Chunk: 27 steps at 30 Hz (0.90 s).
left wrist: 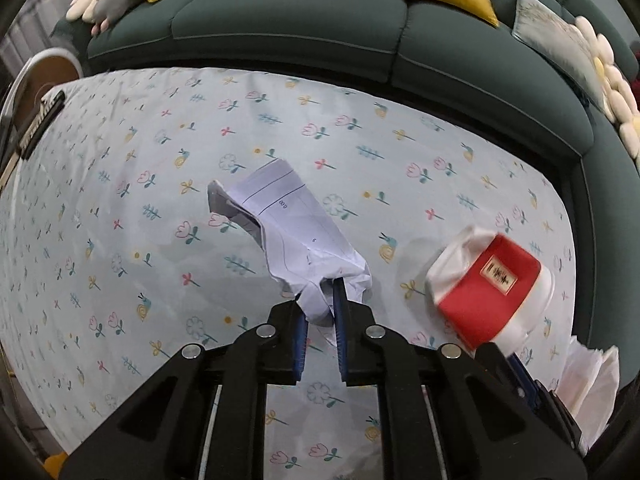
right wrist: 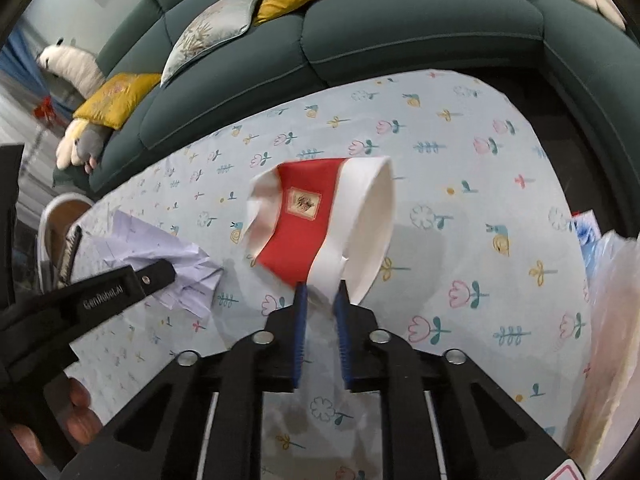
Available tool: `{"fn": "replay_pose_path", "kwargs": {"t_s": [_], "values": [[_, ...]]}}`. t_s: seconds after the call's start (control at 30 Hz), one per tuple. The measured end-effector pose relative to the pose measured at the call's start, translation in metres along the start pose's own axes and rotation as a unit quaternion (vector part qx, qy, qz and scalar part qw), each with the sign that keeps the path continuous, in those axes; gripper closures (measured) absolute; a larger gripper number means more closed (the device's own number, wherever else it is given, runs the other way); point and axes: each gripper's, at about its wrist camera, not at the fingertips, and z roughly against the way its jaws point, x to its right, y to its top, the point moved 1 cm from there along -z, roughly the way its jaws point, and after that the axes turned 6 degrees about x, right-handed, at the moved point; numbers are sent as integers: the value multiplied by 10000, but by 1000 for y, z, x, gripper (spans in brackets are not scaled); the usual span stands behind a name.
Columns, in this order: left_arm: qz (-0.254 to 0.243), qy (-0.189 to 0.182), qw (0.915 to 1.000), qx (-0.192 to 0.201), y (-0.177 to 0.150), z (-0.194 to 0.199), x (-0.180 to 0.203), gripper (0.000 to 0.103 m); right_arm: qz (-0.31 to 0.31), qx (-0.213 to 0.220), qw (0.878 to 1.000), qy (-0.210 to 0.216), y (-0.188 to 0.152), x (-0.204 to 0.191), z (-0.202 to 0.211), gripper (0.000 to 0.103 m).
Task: Collect trash
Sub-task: 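Carry the paper sheet and red-white box over the wastebasket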
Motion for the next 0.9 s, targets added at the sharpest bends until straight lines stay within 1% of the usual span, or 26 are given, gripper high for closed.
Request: {"fn": "replay_pose_path", "kwargs": {"t_s": [0.2, 0.47, 0.63, 0.9], "values": [[-136, -15, 9999, 17, -13, 15, 12, 92, 1, 129, 9999, 80, -1, 2, 19, 99], [-435, -156, 9988, 183, -31, 56, 47, 92, -81, 451, 9989, 87, 2, 15, 70, 99], [-673, -296, 9968, 329, -45, 89, 77, 92, -176, 744, 9971, 41, 2, 37, 118, 99], [-1179, -532, 9901, 552, -83, 144, 138, 92, -355, 1187, 9921, -185, -8, 85, 189, 99]]}}
